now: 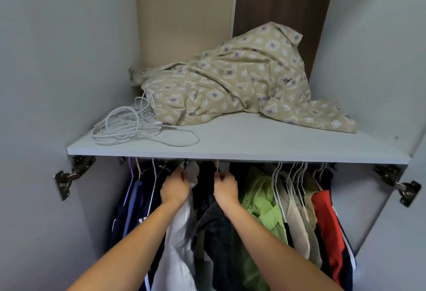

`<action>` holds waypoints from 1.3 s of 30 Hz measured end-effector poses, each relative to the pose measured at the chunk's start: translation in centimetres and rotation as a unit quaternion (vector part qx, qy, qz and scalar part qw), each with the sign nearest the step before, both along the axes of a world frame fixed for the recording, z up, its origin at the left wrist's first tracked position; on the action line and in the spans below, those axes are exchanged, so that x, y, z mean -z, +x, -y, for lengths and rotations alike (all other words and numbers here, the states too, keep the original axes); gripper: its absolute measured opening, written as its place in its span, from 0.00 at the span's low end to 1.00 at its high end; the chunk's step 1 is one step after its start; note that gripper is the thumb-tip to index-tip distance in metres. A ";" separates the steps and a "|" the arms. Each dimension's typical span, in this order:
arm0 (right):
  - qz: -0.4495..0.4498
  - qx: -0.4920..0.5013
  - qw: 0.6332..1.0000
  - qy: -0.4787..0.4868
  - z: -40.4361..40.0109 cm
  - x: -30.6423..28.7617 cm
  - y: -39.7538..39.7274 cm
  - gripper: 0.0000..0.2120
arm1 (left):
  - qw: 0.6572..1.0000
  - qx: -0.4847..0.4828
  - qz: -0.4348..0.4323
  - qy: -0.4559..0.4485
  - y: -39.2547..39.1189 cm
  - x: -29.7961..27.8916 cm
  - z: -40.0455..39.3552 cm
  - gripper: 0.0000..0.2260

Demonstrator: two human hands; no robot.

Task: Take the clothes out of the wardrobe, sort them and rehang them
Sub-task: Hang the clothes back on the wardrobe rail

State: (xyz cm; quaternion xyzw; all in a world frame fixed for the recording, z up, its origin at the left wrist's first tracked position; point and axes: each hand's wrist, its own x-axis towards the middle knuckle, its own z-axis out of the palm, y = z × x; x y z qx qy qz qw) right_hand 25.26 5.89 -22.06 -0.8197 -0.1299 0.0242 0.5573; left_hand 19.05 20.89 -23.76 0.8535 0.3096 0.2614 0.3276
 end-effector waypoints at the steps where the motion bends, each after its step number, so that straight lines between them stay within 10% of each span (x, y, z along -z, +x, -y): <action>1: 0.006 0.003 1.000 -0.012 -0.2 0.2 0.6 0.12 | 1.000 -0.005 -0.005 -0.001 0.5 0.3 -0.3 0.15; 39: 0.055 -0.059 0.975 -0.205 2.9 3.4 0.8 0.09 | 0.981 -0.005 -0.187 0.050 -2.2 1.4 2.4 0.09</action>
